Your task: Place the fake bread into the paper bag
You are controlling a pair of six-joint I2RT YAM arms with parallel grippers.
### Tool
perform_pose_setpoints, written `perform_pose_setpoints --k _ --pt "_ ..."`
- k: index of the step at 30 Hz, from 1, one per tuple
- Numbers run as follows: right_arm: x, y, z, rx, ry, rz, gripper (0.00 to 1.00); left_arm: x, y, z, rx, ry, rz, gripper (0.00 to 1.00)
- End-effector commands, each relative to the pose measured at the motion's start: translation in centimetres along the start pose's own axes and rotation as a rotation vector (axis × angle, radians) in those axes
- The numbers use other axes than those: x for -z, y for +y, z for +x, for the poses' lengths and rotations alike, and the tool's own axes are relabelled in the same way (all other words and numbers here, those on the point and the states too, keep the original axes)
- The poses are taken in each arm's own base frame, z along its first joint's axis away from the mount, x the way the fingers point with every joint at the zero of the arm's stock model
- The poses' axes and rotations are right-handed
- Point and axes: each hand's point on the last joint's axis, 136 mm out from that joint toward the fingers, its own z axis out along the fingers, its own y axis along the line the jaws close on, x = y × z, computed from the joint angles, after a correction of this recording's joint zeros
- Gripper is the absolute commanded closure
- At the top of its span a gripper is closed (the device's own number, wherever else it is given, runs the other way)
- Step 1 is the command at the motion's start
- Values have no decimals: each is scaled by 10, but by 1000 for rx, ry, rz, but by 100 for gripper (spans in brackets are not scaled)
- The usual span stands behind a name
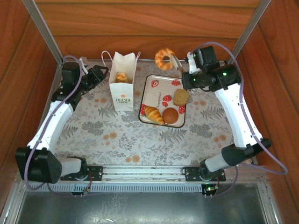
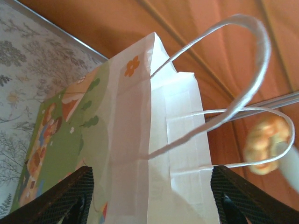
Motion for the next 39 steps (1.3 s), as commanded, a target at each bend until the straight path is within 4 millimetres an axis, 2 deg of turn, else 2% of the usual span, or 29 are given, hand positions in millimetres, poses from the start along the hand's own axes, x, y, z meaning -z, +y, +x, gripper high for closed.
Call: perform_pose_setpoints --k 1,5,9,17,18,25,33,39 --pt "30 19 -35 52 -168 -27 82 -11 -18 1 -7 47 64 34" --pt "52 42 -61 95 -288 -48 82 -23 -14 -1 -12 51 38 40" --pt "65 68 -80 136 -367 -105 82 -29 -4 -2 -10 41 -5 43" --pt "47 119 -89 235 -356 -161 82 -37 1 4 0 65 -15 57" --pt "31 126 -87 251 -325 -154 82 -37 3 4 2 66 -20 58" --pt "-6 144 -73 324 -228 -96 82 -36 15 6 5 50 -69 70" --pt "-42 143 -42 373 -59 -39 81 -31 16 5 -1 35 -81 76" --pt "-54 135 -27 382 18 9 81 -29 21 7 -3 32 -101 78"
